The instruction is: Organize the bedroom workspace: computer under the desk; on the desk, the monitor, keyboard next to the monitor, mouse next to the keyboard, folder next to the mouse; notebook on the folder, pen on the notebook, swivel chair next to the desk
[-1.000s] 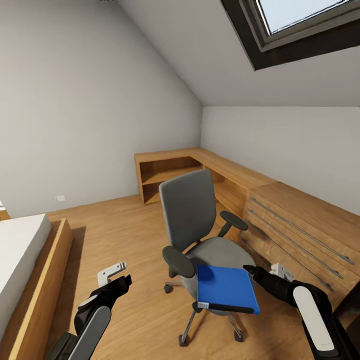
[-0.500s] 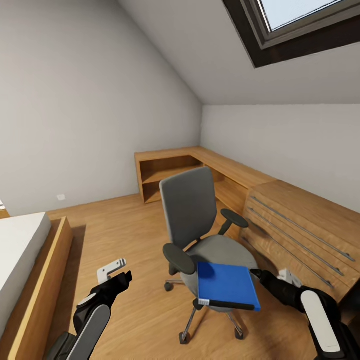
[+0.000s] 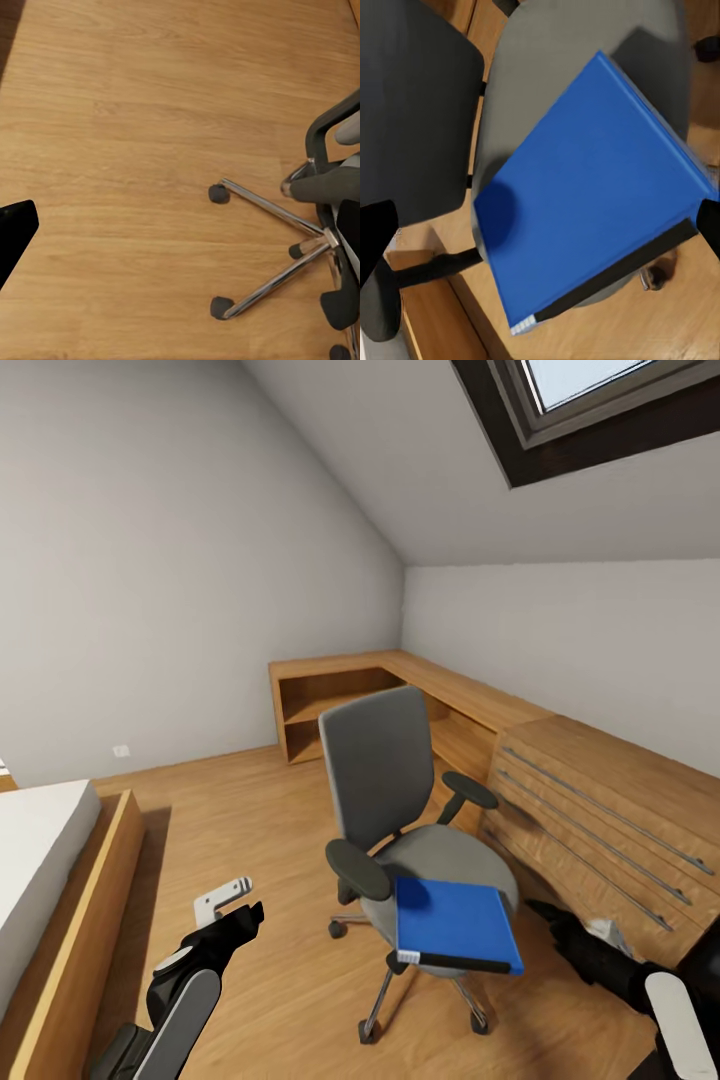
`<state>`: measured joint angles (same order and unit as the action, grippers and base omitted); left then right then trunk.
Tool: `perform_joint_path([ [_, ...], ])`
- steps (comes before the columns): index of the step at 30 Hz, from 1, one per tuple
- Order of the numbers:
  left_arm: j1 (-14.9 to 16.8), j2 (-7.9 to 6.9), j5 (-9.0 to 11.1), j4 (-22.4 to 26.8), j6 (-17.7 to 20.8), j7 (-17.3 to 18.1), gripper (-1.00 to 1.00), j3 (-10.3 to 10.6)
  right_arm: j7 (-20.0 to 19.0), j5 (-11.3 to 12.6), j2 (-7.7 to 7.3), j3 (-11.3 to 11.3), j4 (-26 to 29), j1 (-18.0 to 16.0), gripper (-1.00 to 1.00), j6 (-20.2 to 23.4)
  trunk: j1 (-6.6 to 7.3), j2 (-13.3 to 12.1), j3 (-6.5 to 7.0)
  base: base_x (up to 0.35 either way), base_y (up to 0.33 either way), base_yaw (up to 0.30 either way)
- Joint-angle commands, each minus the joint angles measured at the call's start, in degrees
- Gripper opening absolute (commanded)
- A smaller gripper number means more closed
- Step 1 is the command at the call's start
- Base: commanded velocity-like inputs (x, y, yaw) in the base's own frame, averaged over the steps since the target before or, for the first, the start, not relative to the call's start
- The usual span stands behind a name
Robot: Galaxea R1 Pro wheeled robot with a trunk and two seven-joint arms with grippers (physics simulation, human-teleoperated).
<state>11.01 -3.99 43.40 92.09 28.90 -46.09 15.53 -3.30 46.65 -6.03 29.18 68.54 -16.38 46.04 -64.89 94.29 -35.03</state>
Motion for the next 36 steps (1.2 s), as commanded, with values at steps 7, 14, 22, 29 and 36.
perform_joint_path([
  [7, 0.1, -0.05, 0.4, 0.0, 0.1, -0.5, 1.00, 0.2, -1.0, -0.2, -0.25, 1.2, -9.0, -0.2, 1.00, -11.0, -1.54, 2.9, -1.32, 0.000, 0.000, 0.000],
  [14, 0.1, -0.05, 0.4, 0.0, 0.1, -0.5, 1.00, 0.2, -2.1, -0.1, -1.41, 1.2, -19.2, -0.9, 1.00, -19.3, -3.08, 5.7, -2.58, 0.000, 0.000, 0.000],
  [22, 0.1, -0.05, 0.4, 0.0, 0.1, -0.5, 1.00, 0.2, -8.4, -0.1, -4.49, 1.2, -31.8, -5.0, 1.00, -21.7, -4.83, 8.9, -4.01, 0.000, 0.000, 0.000],
  [29, 0.1, -0.05, 0.4, 0.0, 0.1, -0.5, 1.00, 0.2, -13.9, -0.1, -4.95, 1.1, -33.8, -5.7, 1.00, -21.6, -6.37, 11.7, -5.27, 0.000, 0.000, 0.000],
  [36, 0.1, -0.05, 0.4, 0.0, 0.1, -0.5, 1.00, 0.2, -21.8, -0.1, -4.95, 1.0, -34.1, -5.8, 1.00, -20.8, -7.91, 14.5, -6.53, 0.000, 0.000, 0.000],
])
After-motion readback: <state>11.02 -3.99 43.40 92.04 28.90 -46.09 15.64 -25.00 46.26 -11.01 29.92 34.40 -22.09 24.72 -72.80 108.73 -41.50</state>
